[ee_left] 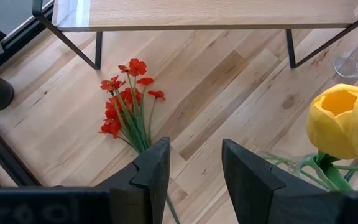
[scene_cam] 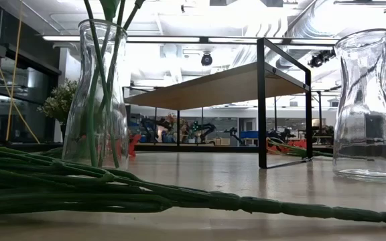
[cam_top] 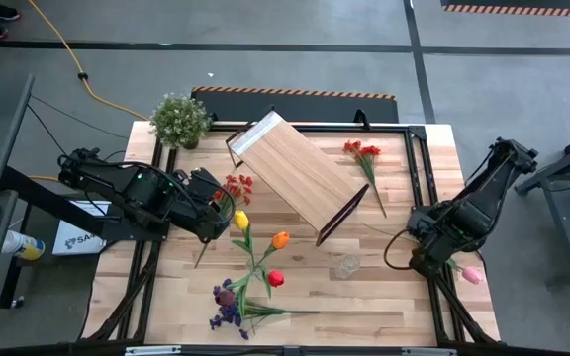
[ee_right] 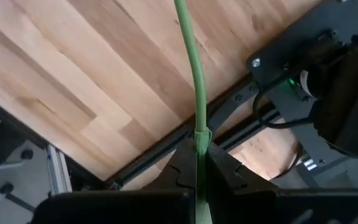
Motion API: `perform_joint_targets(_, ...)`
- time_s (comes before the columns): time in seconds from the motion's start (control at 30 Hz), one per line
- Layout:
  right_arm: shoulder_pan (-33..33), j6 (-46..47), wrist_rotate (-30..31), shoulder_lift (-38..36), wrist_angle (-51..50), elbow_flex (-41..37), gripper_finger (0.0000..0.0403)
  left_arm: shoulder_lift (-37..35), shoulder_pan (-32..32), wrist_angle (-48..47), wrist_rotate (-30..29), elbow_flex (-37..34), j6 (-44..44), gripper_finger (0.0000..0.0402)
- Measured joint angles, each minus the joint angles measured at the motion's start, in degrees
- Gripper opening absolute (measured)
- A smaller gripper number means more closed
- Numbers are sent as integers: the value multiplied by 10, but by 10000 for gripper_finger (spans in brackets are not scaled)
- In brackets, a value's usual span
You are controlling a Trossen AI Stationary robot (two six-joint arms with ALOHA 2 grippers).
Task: Pick and place flowers into a vace then onto a shelf
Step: Put the pink tulip into the left transparent vase
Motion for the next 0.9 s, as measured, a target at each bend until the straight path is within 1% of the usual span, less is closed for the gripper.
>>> perform_joint_targets(0.13, 18, 20, 27, 0, 8, 26, 6, 0, 0, 0, -1, 0, 3, 179)
perform_joint_targets(0.43, 35, 26, 155, 0, 35, 111, 5, 0, 0, 0, -1, 0, 3, 179)
perform_joint_targets(0.67, 29, -36, 254, 0, 83, 144, 5, 0, 0, 8, -1, 0, 3, 179)
perform_joint_targets(0.9, -8, -132, 339, 0, 150, 147, 3, 0, 0, 45, -1, 0, 3, 179)
